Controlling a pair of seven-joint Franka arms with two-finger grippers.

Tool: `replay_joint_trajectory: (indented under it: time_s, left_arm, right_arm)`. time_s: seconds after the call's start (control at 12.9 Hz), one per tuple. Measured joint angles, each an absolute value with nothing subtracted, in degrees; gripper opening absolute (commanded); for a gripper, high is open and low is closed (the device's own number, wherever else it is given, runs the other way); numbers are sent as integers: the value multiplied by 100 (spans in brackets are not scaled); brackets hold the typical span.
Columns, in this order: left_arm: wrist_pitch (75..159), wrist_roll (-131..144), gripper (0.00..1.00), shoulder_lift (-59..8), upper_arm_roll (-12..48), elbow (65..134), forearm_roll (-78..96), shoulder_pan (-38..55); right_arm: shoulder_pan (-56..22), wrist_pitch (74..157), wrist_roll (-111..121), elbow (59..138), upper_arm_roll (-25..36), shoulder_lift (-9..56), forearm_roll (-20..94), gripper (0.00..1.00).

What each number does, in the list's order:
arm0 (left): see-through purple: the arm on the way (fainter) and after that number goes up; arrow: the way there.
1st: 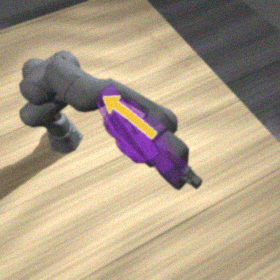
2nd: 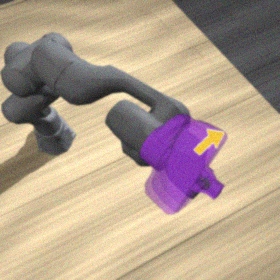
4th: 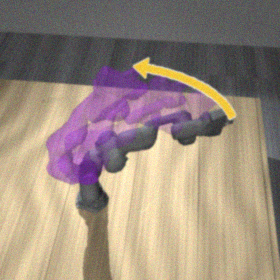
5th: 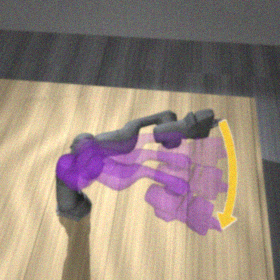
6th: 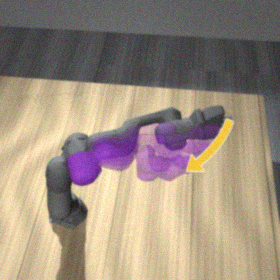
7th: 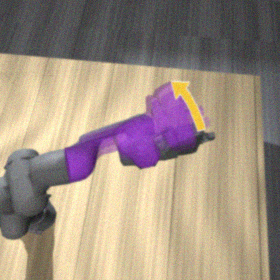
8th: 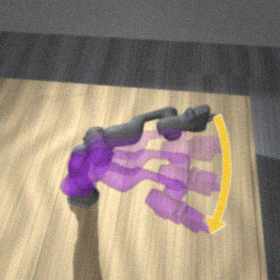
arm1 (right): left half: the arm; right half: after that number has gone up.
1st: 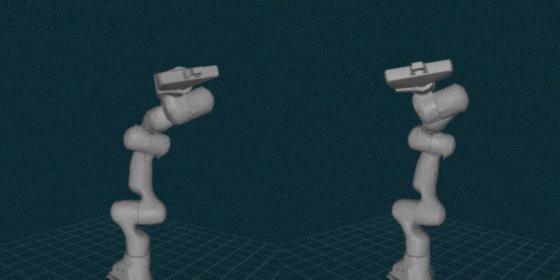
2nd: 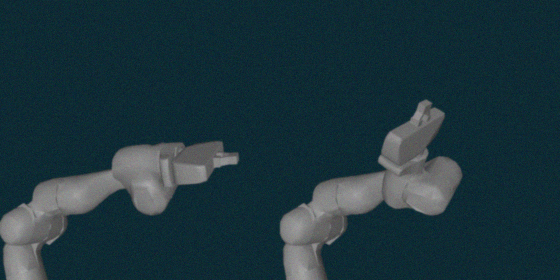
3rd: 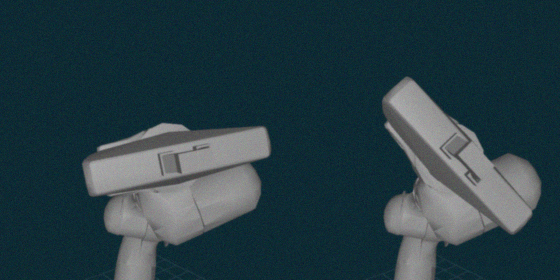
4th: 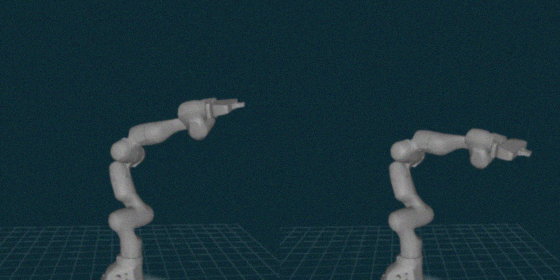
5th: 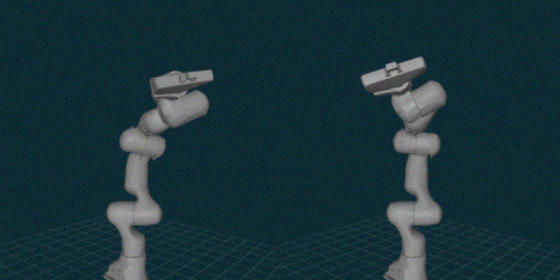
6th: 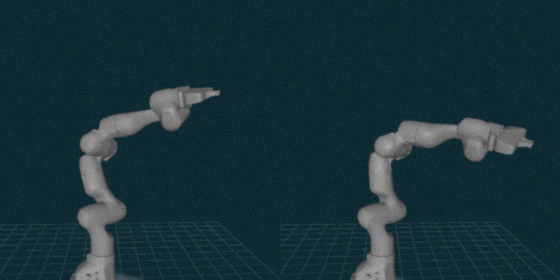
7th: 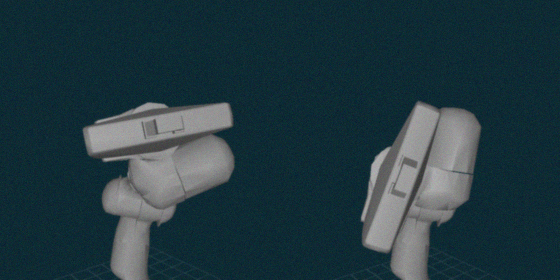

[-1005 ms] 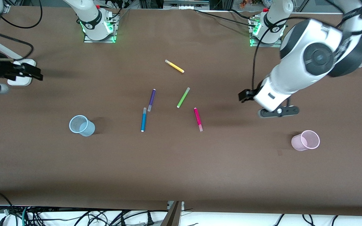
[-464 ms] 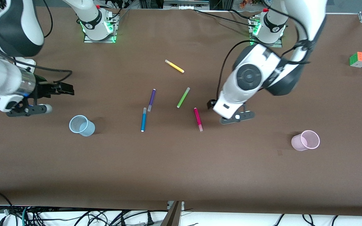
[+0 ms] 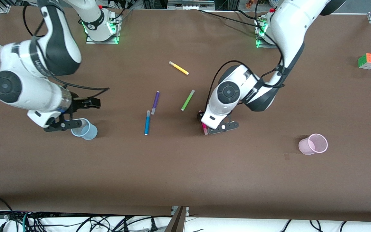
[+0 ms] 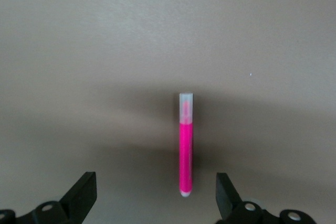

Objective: Place pink and blue markers in matching cups
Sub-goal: 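Grasp the pink marker with the left gripper while the right gripper grasps the blue marker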

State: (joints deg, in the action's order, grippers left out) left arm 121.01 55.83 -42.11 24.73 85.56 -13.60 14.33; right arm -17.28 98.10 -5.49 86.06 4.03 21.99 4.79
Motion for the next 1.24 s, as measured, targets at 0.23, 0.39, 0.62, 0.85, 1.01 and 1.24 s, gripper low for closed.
replay_joint_trajectory:
  time_s: [0.23, 0.39, 0.62, 0.85, 1.01, 1.24]
  left_arm:
    - [12345, 5613, 100, -4573, 2033, 8417, -1539, 1915]
    - [12534, 5615, 100, -4789, 1717, 8342, -1583, 2249]
    - [12899, 5615, 84, -5079, 1576, 8311, -1584, 2345]
    - [12973, 5614, 28, -5133, 1572, 8220, -1584, 2343]
    - [12971, 5614, 13, -5131, 1568, 8152, -1584, 2326]
    - [12971, 5614, 0, -5130, 1563, 8095, -1584, 2281]
  right_arm:
    - [-2125, 10317, -1148, 8609, 396, 2564, 480, 99]
    - [-2336, 10589, -1436, 8611, 396, 2837, 480, 99]
    - [-2504, 10898, -1563, 8617, 395, 3189, 480, 99]
    - [-2671, 11312, -1773, 8692, 394, 3470, 481, 99]
    - [-2795, 11565, -1898, 8773, 393, 3620, 481, 99]
    - [-2845, 11783, -1949, 8799, 395, 3813, 481, 99]
